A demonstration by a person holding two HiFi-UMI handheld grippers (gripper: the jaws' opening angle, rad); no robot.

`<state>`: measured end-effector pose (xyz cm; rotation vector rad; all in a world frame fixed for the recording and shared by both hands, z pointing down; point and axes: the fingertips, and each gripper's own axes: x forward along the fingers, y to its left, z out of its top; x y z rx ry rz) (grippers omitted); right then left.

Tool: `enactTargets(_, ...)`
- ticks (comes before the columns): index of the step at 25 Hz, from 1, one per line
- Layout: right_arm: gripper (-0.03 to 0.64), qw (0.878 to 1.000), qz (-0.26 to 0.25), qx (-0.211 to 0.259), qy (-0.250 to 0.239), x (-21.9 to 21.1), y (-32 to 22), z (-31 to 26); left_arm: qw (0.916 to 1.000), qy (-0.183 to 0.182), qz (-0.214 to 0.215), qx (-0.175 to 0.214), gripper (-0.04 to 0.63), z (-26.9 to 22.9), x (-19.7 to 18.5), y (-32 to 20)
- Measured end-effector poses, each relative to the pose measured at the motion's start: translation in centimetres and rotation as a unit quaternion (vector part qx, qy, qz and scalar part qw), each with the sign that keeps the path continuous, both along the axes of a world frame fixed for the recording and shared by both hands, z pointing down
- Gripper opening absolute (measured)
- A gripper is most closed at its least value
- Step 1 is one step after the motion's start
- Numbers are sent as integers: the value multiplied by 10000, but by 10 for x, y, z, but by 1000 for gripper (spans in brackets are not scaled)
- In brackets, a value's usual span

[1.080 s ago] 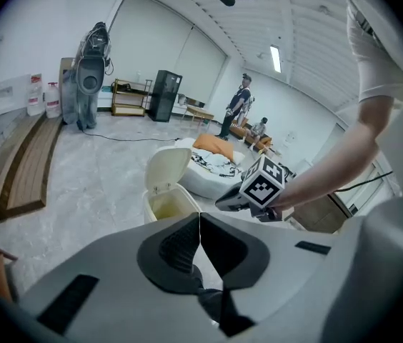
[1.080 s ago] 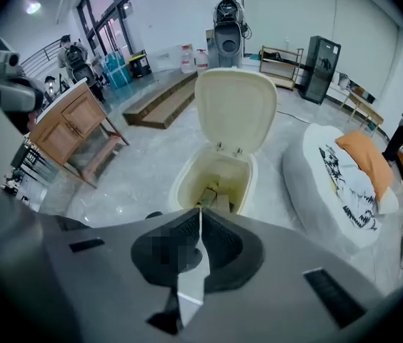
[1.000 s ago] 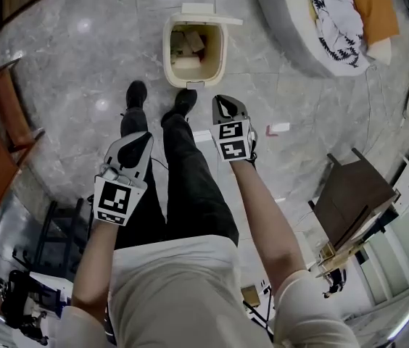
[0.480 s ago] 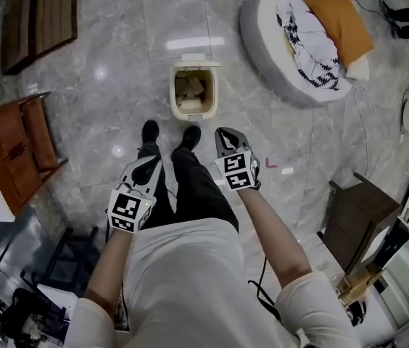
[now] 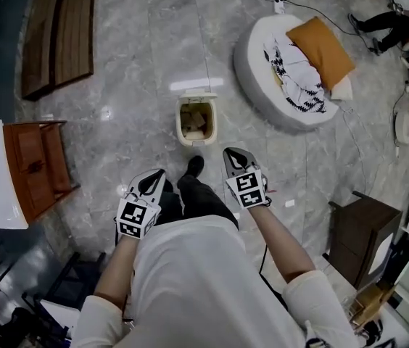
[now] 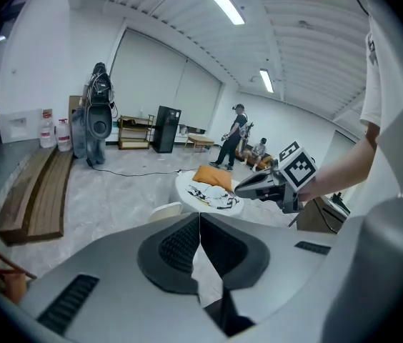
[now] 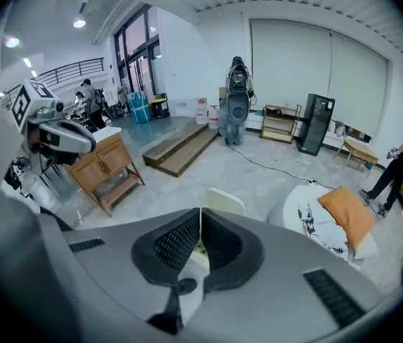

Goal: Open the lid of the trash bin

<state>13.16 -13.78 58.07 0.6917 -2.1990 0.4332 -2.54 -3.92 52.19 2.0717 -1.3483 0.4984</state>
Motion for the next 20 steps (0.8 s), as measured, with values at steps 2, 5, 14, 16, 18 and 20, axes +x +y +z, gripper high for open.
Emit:
enactTargets(2,31,10000,35,43,-66,-2,8,-11,10000,-24,-68,37,18,-8,-6,6)
enactTargets(5,31,9998,23,120,-129,-6,22,-25,9997,29,-195,134,18,-25,-14,16)
enactTargets(14,31,9982,164,534,-208,-8,56,-67,9981,127,-251,540,18,-65,-34,57)
enactTargets(16,31,9978,210,588,-233,-7,63,-76,9978,121,-267,594,18,-70,-37,64)
enactTargets(18,31,9972,242,650,-264,-6,68,-85,9973,117,-283,661,18,-75,-40,70)
enactTargets(20,31,9968,277,686,-311,-3,75,-94,9968,136,-296,735,18,-81,-40,76)
